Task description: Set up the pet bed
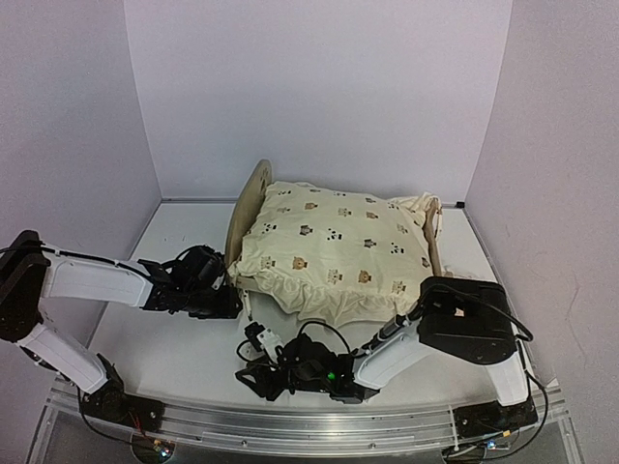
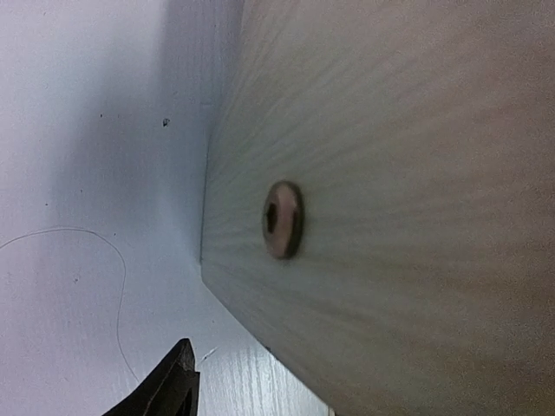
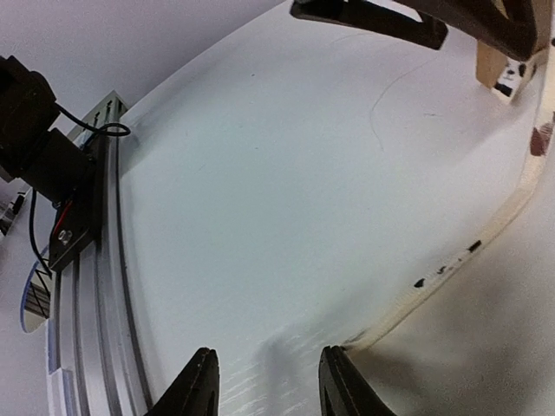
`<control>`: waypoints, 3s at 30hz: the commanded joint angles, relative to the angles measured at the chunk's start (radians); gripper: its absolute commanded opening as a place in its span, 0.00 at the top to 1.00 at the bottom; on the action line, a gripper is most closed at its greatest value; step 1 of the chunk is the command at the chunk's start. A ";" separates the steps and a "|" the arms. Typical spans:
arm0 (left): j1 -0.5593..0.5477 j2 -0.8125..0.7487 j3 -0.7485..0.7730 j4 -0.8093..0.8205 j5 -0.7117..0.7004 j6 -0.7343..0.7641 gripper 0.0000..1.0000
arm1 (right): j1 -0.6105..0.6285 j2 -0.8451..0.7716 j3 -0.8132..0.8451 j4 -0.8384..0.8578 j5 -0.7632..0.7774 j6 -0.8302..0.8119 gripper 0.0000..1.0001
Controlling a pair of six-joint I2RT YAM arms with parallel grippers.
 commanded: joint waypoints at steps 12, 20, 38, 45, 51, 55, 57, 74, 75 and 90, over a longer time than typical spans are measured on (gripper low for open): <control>-0.046 -0.213 -0.073 -0.055 -0.091 -0.001 0.48 | -0.008 -0.158 -0.049 -0.200 0.200 -0.081 0.55; -0.046 -0.360 -0.161 -0.080 -0.121 -0.028 0.49 | -0.060 -0.064 0.147 -0.320 0.304 -0.090 0.54; -0.046 -0.429 -0.196 -0.075 -0.074 -0.013 0.52 | -0.102 0.173 0.445 -0.347 0.520 -0.220 0.41; -0.046 -0.449 -0.196 -0.088 -0.074 0.004 0.52 | -0.126 0.269 0.543 -0.332 0.560 -0.201 0.40; -0.046 -0.467 -0.200 -0.102 -0.076 0.012 0.54 | -0.137 0.323 0.550 -0.203 0.598 -0.205 0.44; -0.046 -0.472 -0.206 -0.098 -0.072 0.013 0.55 | -0.139 0.362 0.556 -0.085 0.609 -0.253 0.47; -0.046 -0.476 -0.206 -0.096 -0.070 0.016 0.55 | -0.140 0.379 0.549 -0.031 0.605 -0.271 0.55; -0.046 -0.435 -0.172 -0.097 -0.018 0.042 0.58 | -0.121 0.112 0.201 -0.022 0.365 0.017 1.00; -0.046 -0.430 -0.166 -0.101 -0.015 0.044 0.58 | -0.121 0.078 0.204 -0.077 0.332 0.037 1.00; -0.046 -0.399 -0.128 -0.111 -0.001 0.055 0.57 | -0.120 -0.168 0.254 -0.622 -0.222 0.230 0.73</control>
